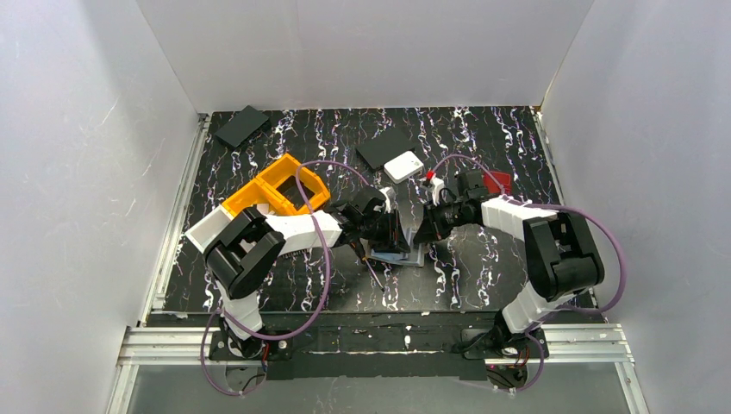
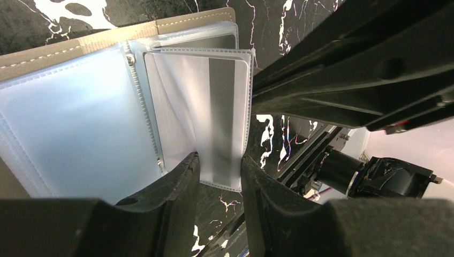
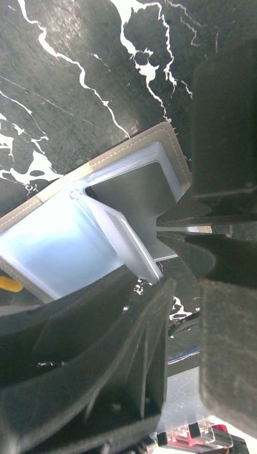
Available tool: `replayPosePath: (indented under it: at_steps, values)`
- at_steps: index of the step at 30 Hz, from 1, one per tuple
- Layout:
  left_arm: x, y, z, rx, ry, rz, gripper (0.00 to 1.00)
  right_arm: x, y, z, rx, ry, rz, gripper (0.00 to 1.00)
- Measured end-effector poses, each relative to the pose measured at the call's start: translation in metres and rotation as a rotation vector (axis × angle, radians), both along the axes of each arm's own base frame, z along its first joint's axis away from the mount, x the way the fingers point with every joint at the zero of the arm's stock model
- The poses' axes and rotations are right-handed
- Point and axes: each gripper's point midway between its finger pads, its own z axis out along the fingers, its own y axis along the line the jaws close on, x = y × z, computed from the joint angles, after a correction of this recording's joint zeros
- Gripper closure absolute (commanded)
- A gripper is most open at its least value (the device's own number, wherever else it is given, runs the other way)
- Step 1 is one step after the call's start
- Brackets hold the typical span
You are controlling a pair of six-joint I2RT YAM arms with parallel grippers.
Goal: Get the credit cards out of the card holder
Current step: Remove the credit card from the card holder.
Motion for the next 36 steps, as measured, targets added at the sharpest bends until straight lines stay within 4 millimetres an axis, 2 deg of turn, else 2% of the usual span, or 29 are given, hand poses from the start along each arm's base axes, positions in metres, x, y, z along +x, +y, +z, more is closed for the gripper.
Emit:
replayPosePath:
  at_steps: [4,9,17,21,29,36]
  values:
    - [-0.001,0.002,-0.001,0.000,0.001,-0.001,0.60,-0.004,0.003,-0.012,-0.019,0.037,0.005,0.85]
    - [-0.004,0.007,-0.006,0.014,0.008,-0.012,0.51,-0.009,0.009,-0.016,-0.019,0.056,0.024,0.84]
    - [-0.009,0.018,-0.007,0.057,-0.014,-0.054,0.43,-0.016,0.019,-0.013,0.029,0.080,0.059,0.83]
    - [-0.012,0.025,-0.008,0.083,-0.033,-0.089,0.31,-0.016,0.023,-0.008,0.062,0.095,0.063,0.82]
    - [-0.015,0.037,0.005,0.119,-0.111,-0.161,0.30,-0.012,0.031,0.002,0.119,0.116,0.049,0.81]
    - [-0.004,0.033,0.023,0.144,-0.179,-0.189,0.38,-0.006,0.036,0.008,0.144,0.116,0.024,0.78]
